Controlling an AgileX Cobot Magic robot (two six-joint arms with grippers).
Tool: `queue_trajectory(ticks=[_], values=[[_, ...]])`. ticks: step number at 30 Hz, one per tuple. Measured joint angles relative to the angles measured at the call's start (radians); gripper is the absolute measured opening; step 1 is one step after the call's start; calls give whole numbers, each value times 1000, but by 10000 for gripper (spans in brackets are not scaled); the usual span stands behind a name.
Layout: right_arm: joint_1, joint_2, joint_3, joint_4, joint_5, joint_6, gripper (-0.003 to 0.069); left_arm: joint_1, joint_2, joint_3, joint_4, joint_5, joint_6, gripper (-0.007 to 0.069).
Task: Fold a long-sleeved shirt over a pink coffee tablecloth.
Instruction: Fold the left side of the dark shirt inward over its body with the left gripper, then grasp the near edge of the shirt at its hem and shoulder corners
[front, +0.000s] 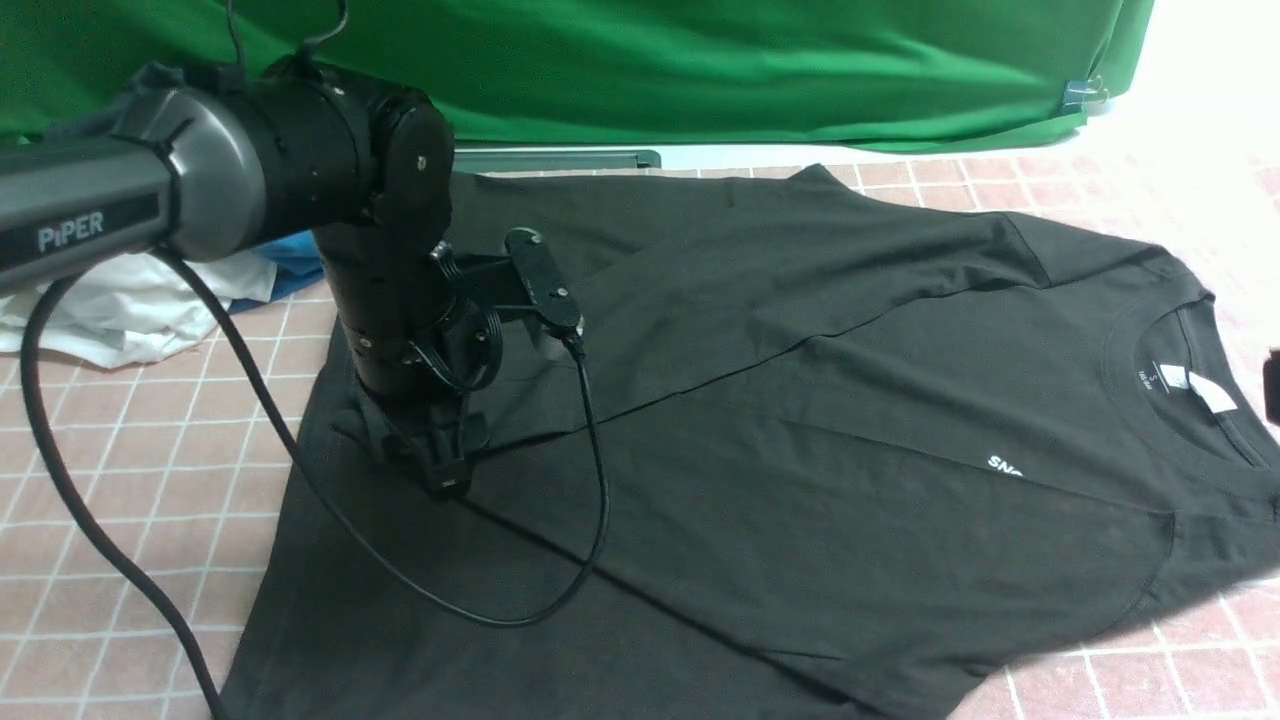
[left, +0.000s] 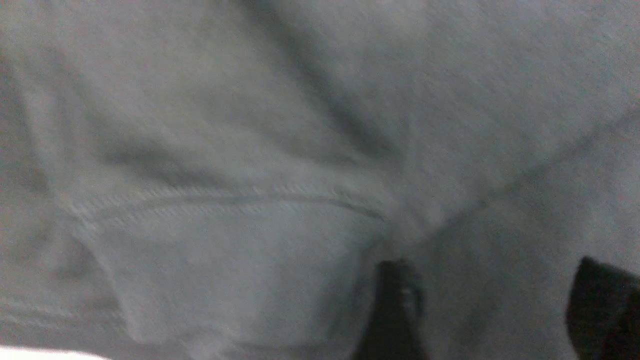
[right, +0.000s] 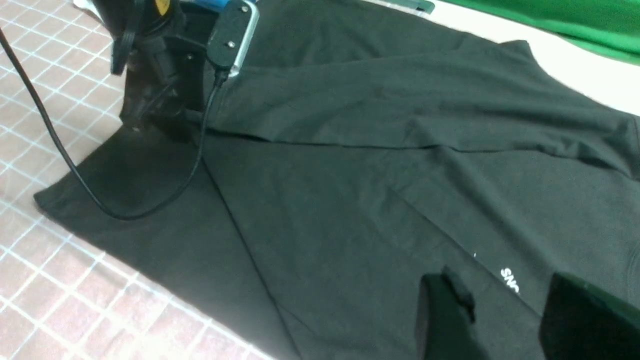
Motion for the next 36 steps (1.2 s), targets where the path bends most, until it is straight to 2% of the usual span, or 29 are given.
queue_trajectory(ticks=[1,3,6,8,9,11,14,16,19,22,25,26,28,36], values=[[0,0,0,0,12,-6,269,-5,-27,1,0,24,-17,504],[0,0,0,0,35,-17,269,-28,-94,23,0,31,-54,488],[0,0,0,0,61,-24,269,-63,-181,79,-9,35,-71,433],[0,0,0,0,72,-31,269,-84,-253,147,-38,35,-68,357],[0,0,0,0,75,-40,269,-90,-309,220,-84,37,-41,295],[0,0,0,0,79,-54,269,-85,-353,312,-121,36,9,243],[0,0,0,0,81,-73,269,-36,-395,457,-137,-6,89,202],[0,0,0,1,81,-80,269,8,-400,507,-134,-47,116,208],[0,0,0,2,79,-94,269,76,-402,569,-132,-112,158,255],[0,0,0,2,67,-102,269,163,-402,605,-126,-206,202,364],[0,0,0,2,60,-102,269,186,-402,620,-126,-239,256,414],[0,0,5,2,51,-102,269,190,-404,640,-126,-242,310,440],[0,0,22,2,38,-102,269,190,-404,675,-127,-243,397,461],[0,0,87,51,22,-102,269,190,-405,767,-38,-401,444,470]])
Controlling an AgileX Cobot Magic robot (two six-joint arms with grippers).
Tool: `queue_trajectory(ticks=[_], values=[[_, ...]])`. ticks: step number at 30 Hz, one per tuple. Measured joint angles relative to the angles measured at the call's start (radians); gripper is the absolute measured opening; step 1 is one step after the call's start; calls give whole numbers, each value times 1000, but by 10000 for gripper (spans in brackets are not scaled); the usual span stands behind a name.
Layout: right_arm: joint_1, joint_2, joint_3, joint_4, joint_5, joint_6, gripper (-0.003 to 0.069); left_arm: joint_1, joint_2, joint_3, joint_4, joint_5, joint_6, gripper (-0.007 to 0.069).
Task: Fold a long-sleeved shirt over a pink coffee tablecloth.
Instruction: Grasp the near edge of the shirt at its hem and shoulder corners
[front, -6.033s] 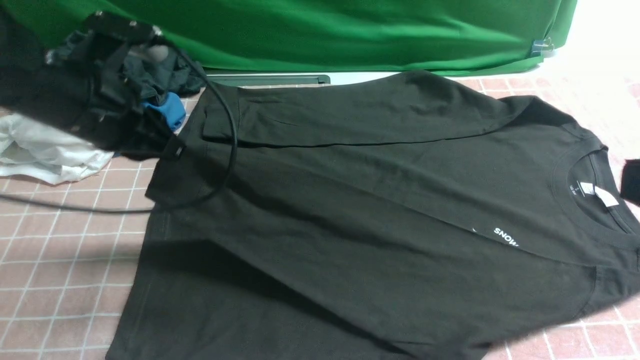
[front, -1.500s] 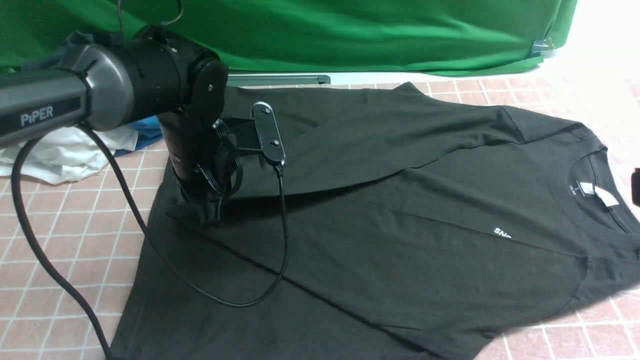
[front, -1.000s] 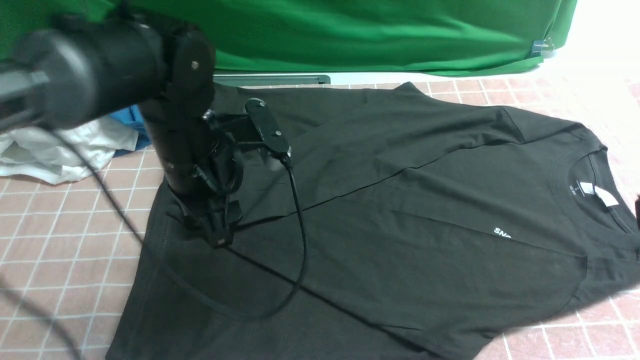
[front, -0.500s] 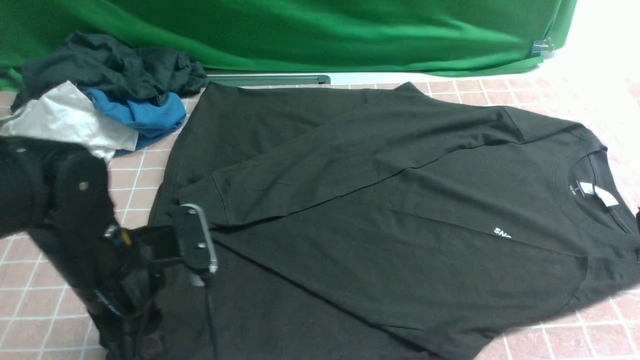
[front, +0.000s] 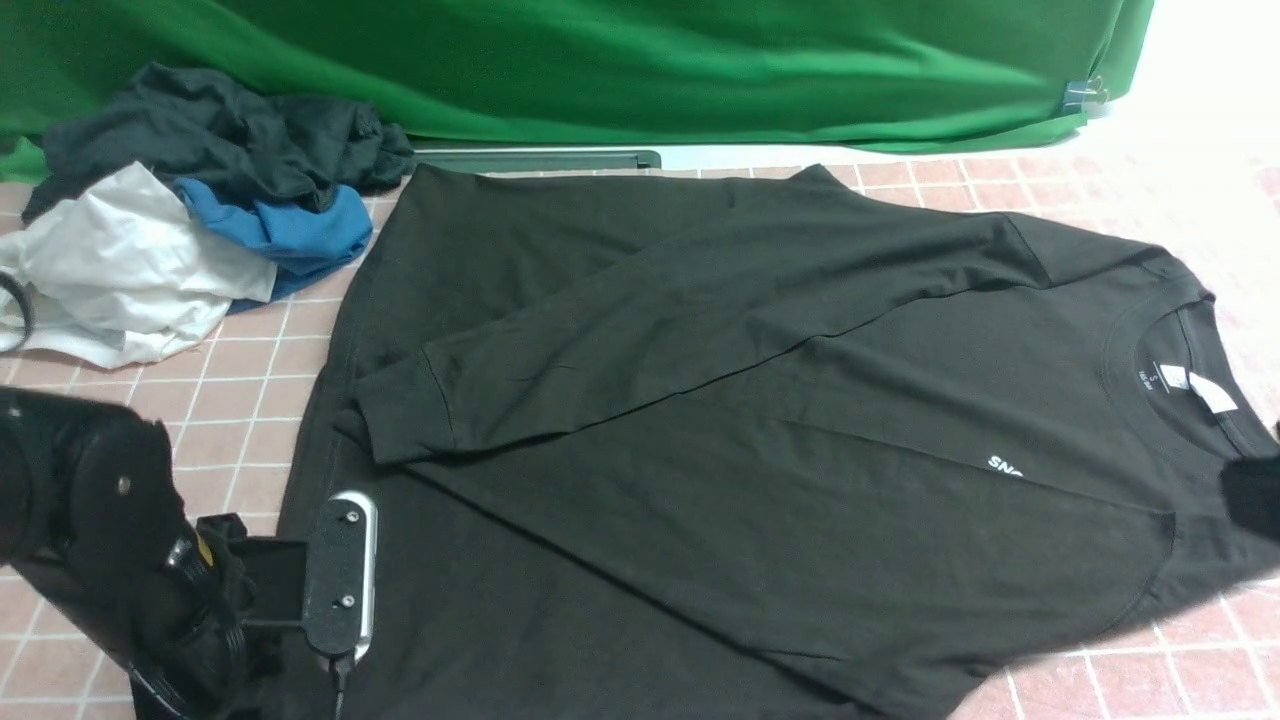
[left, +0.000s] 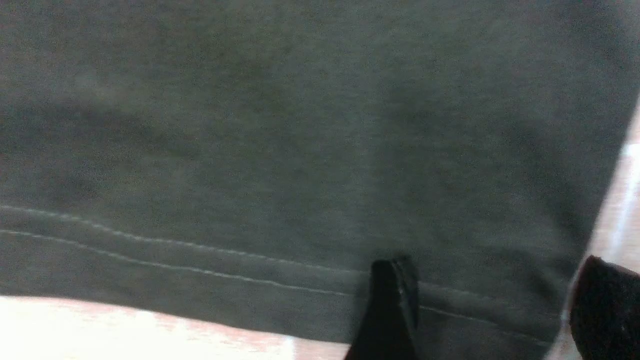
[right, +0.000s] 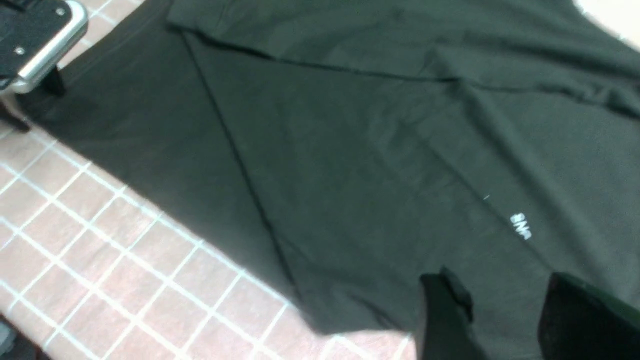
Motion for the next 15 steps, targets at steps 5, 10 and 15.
queue_trajectory(ticks=[5,10,15], values=[[0,0,13,0,-8,0,269,0,-1,1,15,-60,0,435],[0,0,13,0,-19,0,269,0,-1,1,16,-66,4,360],[0,0,13,0,-20,0,269,0,-1,1,-7,-59,4,204]])
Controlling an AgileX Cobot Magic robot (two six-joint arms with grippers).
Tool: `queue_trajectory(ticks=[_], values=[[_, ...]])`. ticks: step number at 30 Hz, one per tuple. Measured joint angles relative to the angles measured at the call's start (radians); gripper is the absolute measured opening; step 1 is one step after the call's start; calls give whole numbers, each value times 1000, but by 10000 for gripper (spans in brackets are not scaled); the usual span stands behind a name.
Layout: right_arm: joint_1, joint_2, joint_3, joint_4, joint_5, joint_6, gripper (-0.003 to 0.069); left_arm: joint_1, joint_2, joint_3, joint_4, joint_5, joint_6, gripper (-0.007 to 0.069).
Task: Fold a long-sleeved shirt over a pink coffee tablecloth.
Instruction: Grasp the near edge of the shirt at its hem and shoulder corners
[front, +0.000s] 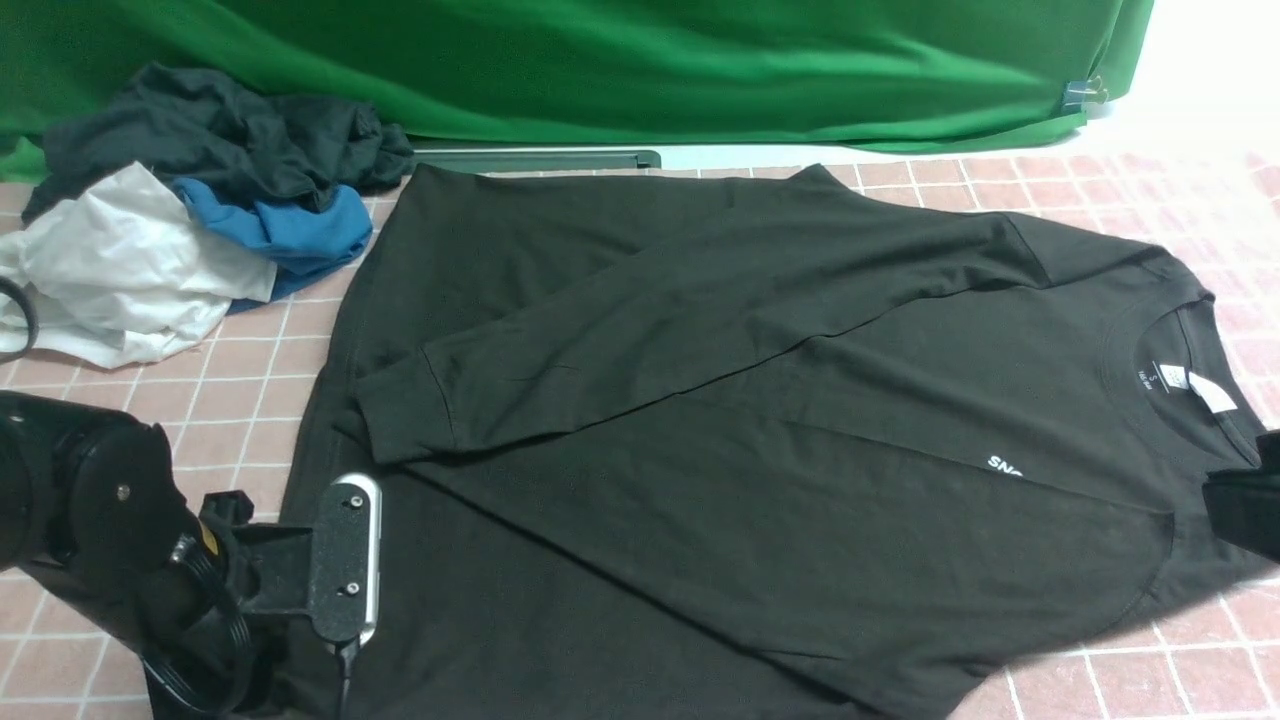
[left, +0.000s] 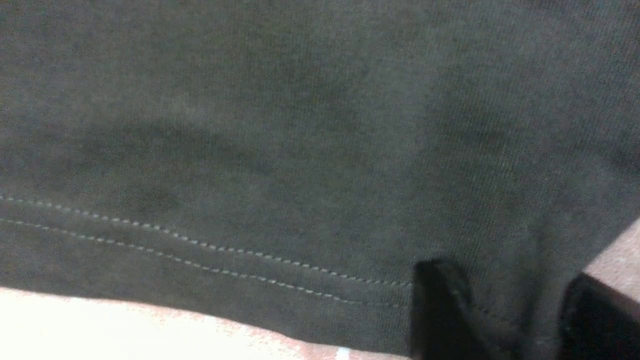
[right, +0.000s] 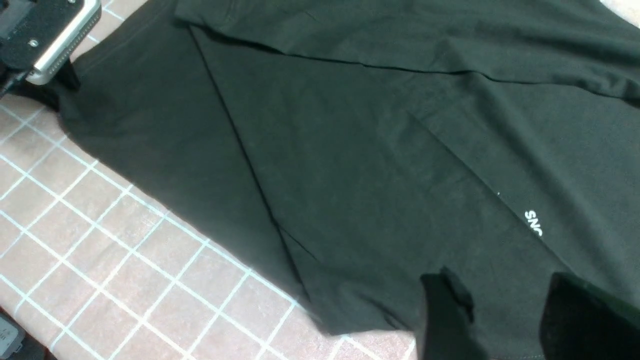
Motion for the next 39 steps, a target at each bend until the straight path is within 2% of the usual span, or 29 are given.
queue_trajectory(ticks=[3,5,9,13,15,17,19,21,26,29,30,33,39], values=[[0,0,0,5,0,0,269,0,0,0,-5,12,0,76],[0,0,0,5,0,0,269,0,-7,-9,-5,43,0,45],[0,0,0,5,0,-3,269,0,-60,-73,-11,154,-35,43],[0,7,0,5,0,-4,269,0,-162,-187,-74,282,-211,43],[0,14,0,5,0,-8,269,0,-191,-206,-83,305,-271,43],[0,61,0,5,2,-33,269,0,-252,-230,-89,325,-390,43],[0,94,0,5,6,-55,269,0,-278,-230,-89,327,-427,43],[0,185,0,0,13,-141,271,0,-313,-230,-89,333,-470,43],[0,382,0,-72,46,-319,312,0,-356,-230,-92,338,-491,43],[0,454,7,-112,53,-357,354,0,-363,-230,-99,338,-499,43],[0,502,24,-141,51,-389,397,0,-366,-230,-109,337,-506,43],[0,579,85,-180,-14,-442,456,0,-368,-230,-128,321,-506,43],[-1,683,182,-325,-131,-470,476,0,-368,-230,-137,272,-531,43]])
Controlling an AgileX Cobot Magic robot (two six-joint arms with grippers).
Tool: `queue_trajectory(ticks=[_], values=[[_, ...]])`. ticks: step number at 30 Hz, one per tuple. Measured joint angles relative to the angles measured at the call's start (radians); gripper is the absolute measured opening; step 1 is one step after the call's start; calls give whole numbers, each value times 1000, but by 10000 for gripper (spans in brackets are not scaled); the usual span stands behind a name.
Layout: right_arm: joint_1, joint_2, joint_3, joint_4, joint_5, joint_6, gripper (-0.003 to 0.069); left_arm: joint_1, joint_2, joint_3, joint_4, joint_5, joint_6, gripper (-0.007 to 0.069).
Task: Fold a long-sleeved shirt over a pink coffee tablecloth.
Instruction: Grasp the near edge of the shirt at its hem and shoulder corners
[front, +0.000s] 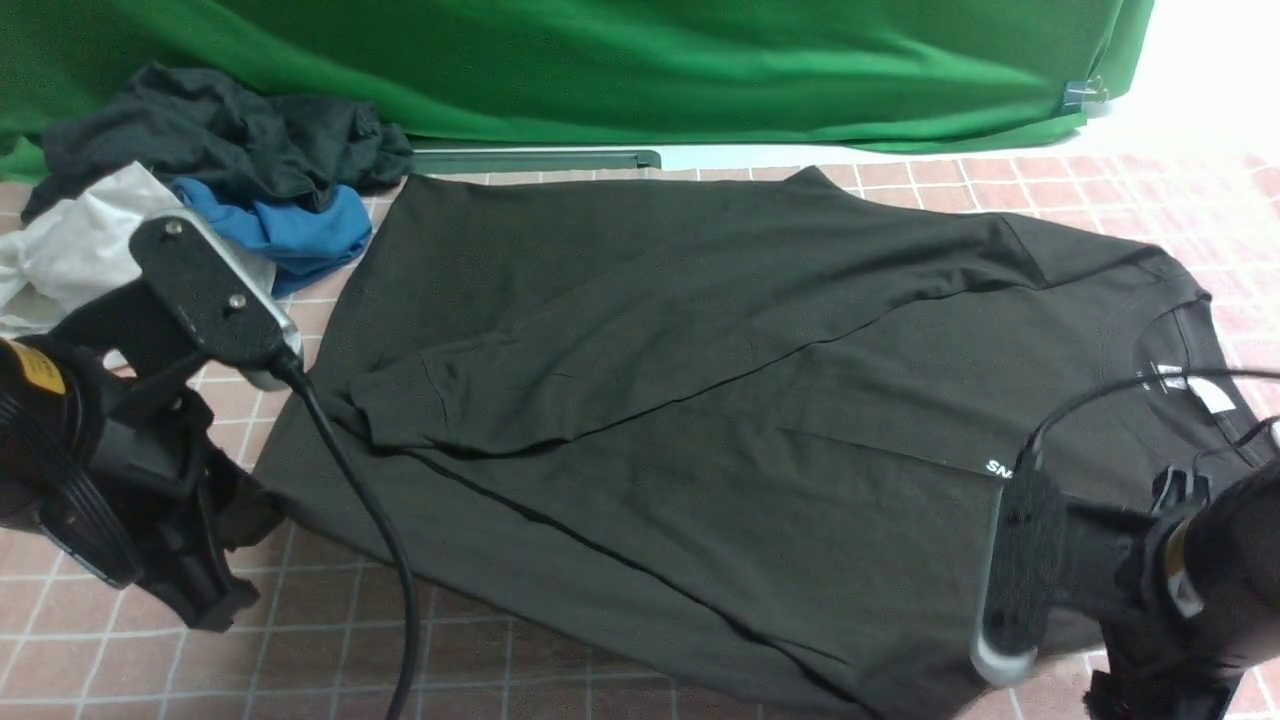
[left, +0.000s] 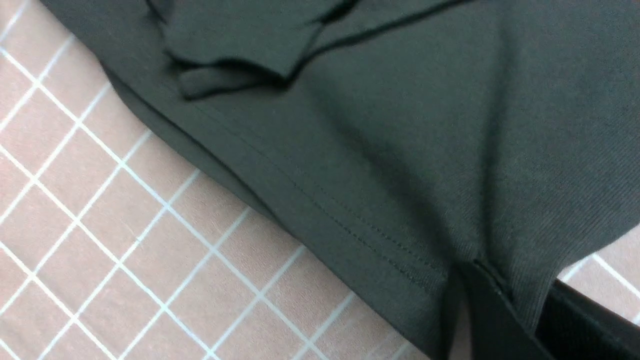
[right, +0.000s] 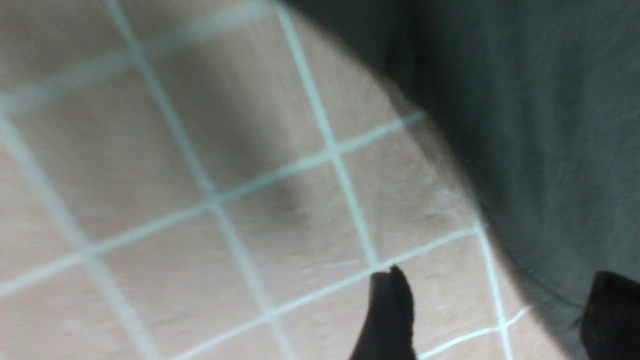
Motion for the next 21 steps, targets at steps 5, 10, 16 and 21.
queue_trajectory(ticks=[5,10,16,21], values=[[-44,60,1,-29,-93,2,477,0,0,0,-8,-12,-2,43],[-116,100,1,-39,-170,6,478,0,0,0,-13,-14,-2,43],[-169,127,2,-38,-218,6,478,0,0,0,-15,-14,-4,43],[-171,150,4,-23,-224,8,478,0,0,0,-23,-14,-4,43]])
